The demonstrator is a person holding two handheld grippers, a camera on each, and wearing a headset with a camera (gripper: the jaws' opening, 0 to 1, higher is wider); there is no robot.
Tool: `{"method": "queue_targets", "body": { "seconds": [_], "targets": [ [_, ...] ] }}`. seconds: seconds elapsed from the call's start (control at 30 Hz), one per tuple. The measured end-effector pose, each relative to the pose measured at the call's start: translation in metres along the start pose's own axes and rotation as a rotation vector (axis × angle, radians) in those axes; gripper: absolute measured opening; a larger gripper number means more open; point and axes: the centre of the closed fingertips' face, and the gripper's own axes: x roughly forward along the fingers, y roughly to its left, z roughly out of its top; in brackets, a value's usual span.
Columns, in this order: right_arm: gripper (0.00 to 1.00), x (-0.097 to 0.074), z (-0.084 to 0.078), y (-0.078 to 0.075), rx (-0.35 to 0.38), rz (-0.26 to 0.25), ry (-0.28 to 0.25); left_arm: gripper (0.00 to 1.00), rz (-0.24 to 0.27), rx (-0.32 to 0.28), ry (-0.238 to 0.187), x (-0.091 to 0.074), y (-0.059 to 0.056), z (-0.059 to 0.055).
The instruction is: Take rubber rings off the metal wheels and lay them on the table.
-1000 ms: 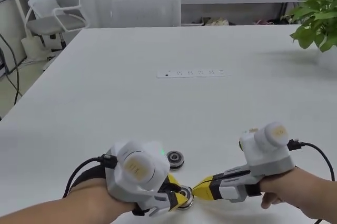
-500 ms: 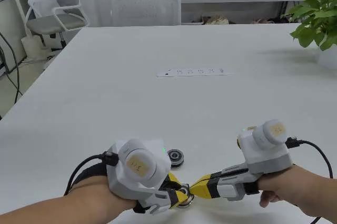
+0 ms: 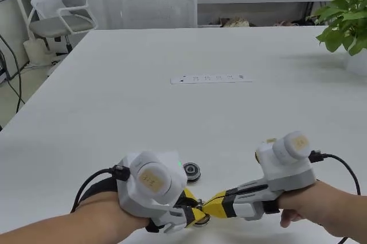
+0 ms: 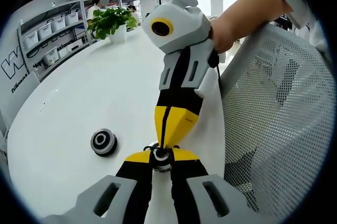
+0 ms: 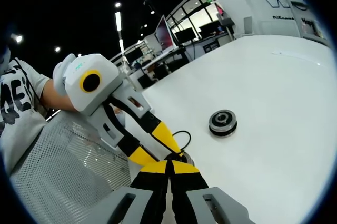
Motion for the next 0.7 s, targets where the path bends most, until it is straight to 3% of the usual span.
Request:
{"method": "queue_targets", "body": {
  "seconds": [0.03, 0.17, 0.7],
  "targets": [
    [0.0, 0.0, 0.001, -0.004, 0.0, -0.029, -0.001, 0.08, 0.0, -0.001, 0.002, 0.0, 0.0, 0.0],
    [0.0, 0.0, -0.001, -0.008, -0.029, -0.038, 0.0, 0.08, 0.0, -0.005, -0.001, 0.0, 0.0, 0.0],
    [0.0, -0.007, -0.003, -0.016, -0.017, -0.059, 0.001, 0.08, -0.002, -0.028, -0.012, 0.0, 0.0, 0.0]
  ]
}}
